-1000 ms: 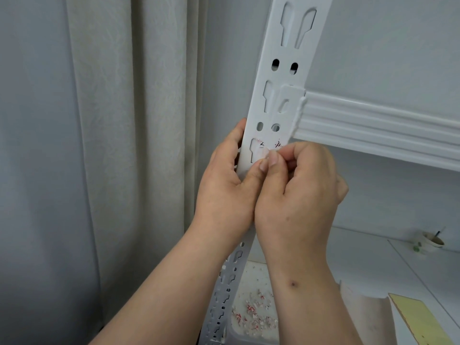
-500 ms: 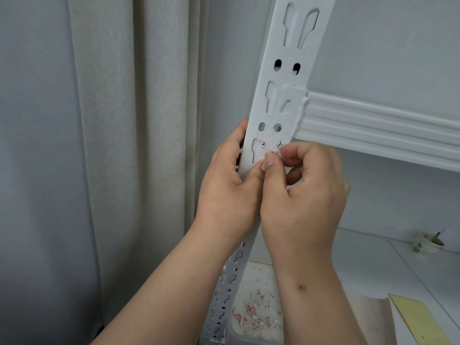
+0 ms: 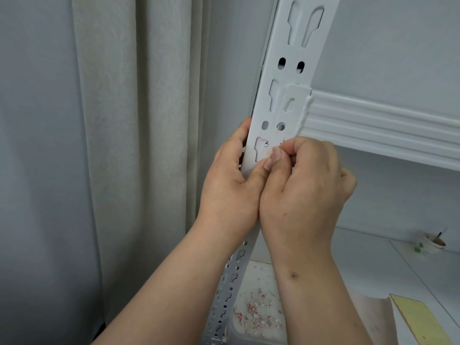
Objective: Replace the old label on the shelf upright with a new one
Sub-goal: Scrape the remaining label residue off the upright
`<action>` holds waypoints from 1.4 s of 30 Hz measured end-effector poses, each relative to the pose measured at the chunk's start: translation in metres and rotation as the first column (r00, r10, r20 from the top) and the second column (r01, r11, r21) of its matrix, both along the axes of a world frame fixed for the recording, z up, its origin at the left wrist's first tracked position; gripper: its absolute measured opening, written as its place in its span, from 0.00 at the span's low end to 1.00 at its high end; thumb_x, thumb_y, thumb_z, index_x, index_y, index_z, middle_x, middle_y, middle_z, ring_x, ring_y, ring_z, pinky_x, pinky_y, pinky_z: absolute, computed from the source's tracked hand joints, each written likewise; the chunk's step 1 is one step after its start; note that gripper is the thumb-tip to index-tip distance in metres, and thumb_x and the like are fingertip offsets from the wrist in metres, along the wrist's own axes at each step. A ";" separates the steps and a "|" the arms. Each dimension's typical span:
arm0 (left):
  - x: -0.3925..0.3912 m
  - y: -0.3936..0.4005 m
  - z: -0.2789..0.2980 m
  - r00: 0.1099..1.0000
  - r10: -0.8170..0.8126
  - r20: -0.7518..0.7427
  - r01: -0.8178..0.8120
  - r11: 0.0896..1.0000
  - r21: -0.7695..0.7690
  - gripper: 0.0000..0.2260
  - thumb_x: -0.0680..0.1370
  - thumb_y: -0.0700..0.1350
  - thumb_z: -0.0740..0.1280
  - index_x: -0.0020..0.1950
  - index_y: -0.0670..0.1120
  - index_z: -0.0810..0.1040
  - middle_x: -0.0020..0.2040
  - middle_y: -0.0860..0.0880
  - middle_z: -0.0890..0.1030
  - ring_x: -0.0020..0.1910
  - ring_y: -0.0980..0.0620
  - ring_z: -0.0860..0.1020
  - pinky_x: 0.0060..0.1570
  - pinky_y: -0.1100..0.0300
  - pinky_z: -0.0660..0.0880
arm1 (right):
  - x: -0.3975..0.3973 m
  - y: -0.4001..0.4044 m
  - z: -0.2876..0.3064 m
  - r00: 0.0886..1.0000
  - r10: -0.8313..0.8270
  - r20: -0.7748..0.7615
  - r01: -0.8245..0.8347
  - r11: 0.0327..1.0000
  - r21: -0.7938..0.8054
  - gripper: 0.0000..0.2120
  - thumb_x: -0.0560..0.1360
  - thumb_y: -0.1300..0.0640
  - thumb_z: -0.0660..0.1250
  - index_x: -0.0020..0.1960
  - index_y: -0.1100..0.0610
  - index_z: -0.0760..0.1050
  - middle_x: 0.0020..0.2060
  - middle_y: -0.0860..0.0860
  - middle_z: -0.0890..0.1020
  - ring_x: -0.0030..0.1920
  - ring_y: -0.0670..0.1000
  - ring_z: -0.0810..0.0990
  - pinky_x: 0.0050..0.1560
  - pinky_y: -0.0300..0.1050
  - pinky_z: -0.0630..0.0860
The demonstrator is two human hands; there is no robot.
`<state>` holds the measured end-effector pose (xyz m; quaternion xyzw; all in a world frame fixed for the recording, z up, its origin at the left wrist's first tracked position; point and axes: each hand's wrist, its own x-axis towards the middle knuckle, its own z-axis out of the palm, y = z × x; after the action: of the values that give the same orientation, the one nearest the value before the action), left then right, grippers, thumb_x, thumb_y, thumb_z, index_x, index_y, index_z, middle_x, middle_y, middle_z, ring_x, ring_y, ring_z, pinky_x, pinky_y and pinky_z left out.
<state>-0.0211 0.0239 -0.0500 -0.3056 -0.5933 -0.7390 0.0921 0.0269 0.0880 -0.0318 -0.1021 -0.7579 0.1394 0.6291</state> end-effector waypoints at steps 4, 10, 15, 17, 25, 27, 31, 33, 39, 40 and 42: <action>-0.001 0.000 -0.001 1.000 0.007 -0.008 -0.007 1.000 -0.020 0.27 0.75 0.52 0.69 0.74 0.60 0.67 0.67 0.53 0.77 0.67 0.52 0.77 0.66 0.48 0.73 | -0.001 0.002 0.001 0.999 0.020 0.029 -0.020 1.000 0.001 0.04 0.75 0.57 0.60 0.45 0.55 0.72 0.42 0.43 0.71 0.44 0.48 0.72 0.49 0.42 0.54; -0.001 0.001 -0.001 0.999 0.028 -0.033 -0.029 0.999 -0.033 0.28 0.75 0.51 0.68 0.75 0.59 0.66 0.67 0.51 0.78 0.66 0.51 0.77 0.66 0.47 0.73 | 0.006 0.003 -0.004 0.994 0.084 -0.075 -0.086 0.996 -0.033 0.03 0.76 0.59 0.60 0.45 0.52 0.69 0.42 0.41 0.69 0.43 0.45 0.70 0.51 0.46 0.58; 0.000 0.000 -0.001 0.999 0.020 -0.035 -0.020 1.000 -0.012 0.27 0.75 0.50 0.67 0.74 0.61 0.67 0.68 0.54 0.77 0.67 0.55 0.76 0.67 0.50 0.73 | 0.004 0.003 -0.004 0.998 0.064 -0.029 -0.063 0.998 0.025 0.02 0.74 0.58 0.67 0.46 0.56 0.76 0.43 0.41 0.75 0.43 0.51 0.79 0.54 0.48 0.60; 0.001 0.000 -0.001 0.999 0.015 -0.037 -0.015 1.000 -0.006 0.27 0.76 0.49 0.67 0.74 0.61 0.67 0.68 0.55 0.76 0.67 0.56 0.75 0.67 0.50 0.72 | 0.004 0.005 -0.002 0.999 0.041 -0.020 -0.040 0.998 0.055 0.00 0.74 0.58 0.67 0.45 0.54 0.77 0.42 0.44 0.78 0.42 0.50 0.79 0.53 0.48 0.60; 0.001 -0.003 -0.002 1.000 -0.016 -0.024 0.015 0.999 -0.031 0.29 0.75 0.50 0.66 0.77 0.60 0.64 0.69 0.56 0.75 0.68 0.59 0.74 0.69 0.52 0.70 | -0.001 0.004 0.003 1.000 -0.026 -0.002 0.026 0.997 0.078 0.03 0.75 0.58 0.63 0.43 0.54 0.75 0.39 0.47 0.78 0.41 0.51 0.76 0.50 0.44 0.56; 0.000 -0.003 -0.001 0.999 -0.024 -0.022 0.023 0.999 -0.040 0.29 0.76 0.50 0.65 0.77 0.60 0.63 0.69 0.56 0.75 0.68 0.58 0.74 0.69 0.51 0.70 | -0.002 0.004 0.003 1.000 -0.024 0.016 0.023 0.998 0.063 0.04 0.75 0.57 0.60 0.43 0.55 0.74 0.39 0.47 0.77 0.41 0.50 0.74 0.49 0.43 0.54; -0.002 -0.004 -0.002 1.000 -0.020 -0.024 0.019 0.998 -0.063 0.30 0.76 0.51 0.66 0.77 0.60 0.63 0.69 0.55 0.75 0.69 0.57 0.74 0.69 0.51 0.70 | -0.003 0.003 0.003 1.000 0.013 0.014 -0.013 1.000 0.024 0.03 0.75 0.57 0.59 0.44 0.54 0.71 0.41 0.44 0.72 0.41 0.48 0.71 0.49 0.43 0.54; -0.003 -0.003 -0.002 0.999 -0.005 -0.032 0.003 0.997 -0.074 0.30 0.76 0.50 0.65 0.77 0.60 0.62 0.70 0.55 0.75 0.69 0.56 0.74 0.69 0.50 0.70 | -0.001 0.003 0.002 0.999 0.025 -0.028 -0.025 1.000 0.002 0.02 0.74 0.58 0.59 0.45 0.55 0.71 0.42 0.43 0.70 0.43 0.48 0.70 0.49 0.43 0.55; -0.003 -0.003 -0.002 0.999 0.013 -0.046 -0.017 0.996 -0.088 0.30 0.76 0.49 0.65 0.77 0.61 0.62 0.69 0.55 0.75 0.68 0.56 0.74 0.69 0.50 0.70 | 0.006 0.003 -0.001 0.994 0.057 -0.091 -0.058 0.998 -0.011 0.03 0.75 0.59 0.61 0.46 0.56 0.74 0.43 0.42 0.71 0.43 0.48 0.74 0.52 0.47 0.59; -0.003 -0.003 -0.002 0.999 0.007 -0.045 -0.011 0.996 -0.087 0.29 0.76 0.49 0.65 0.77 0.61 0.63 0.69 0.55 0.75 0.68 0.56 0.75 0.68 0.51 0.71 | 0.005 0.002 -0.002 0.995 0.056 -0.078 -0.056 0.998 0.005 0.03 0.75 0.59 0.62 0.47 0.56 0.75 0.43 0.41 0.72 0.43 0.48 0.75 0.52 0.48 0.59; -0.002 -0.004 -0.001 0.999 -0.004 -0.041 0.001 0.996 -0.085 0.28 0.77 0.49 0.64 0.76 0.61 0.64 0.68 0.54 0.76 0.66 0.56 0.76 0.67 0.52 0.73 | 0.003 0.002 -0.002 0.998 0.046 -0.052 -0.045 0.999 0.027 0.03 0.74 0.58 0.65 0.47 0.56 0.76 0.44 0.41 0.73 0.43 0.50 0.78 0.53 0.49 0.61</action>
<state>-0.0234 0.0203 -0.0514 -0.3251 -0.6217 -0.7068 0.0905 0.0300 0.0902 -0.0341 -0.0729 -0.7449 0.1466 0.6467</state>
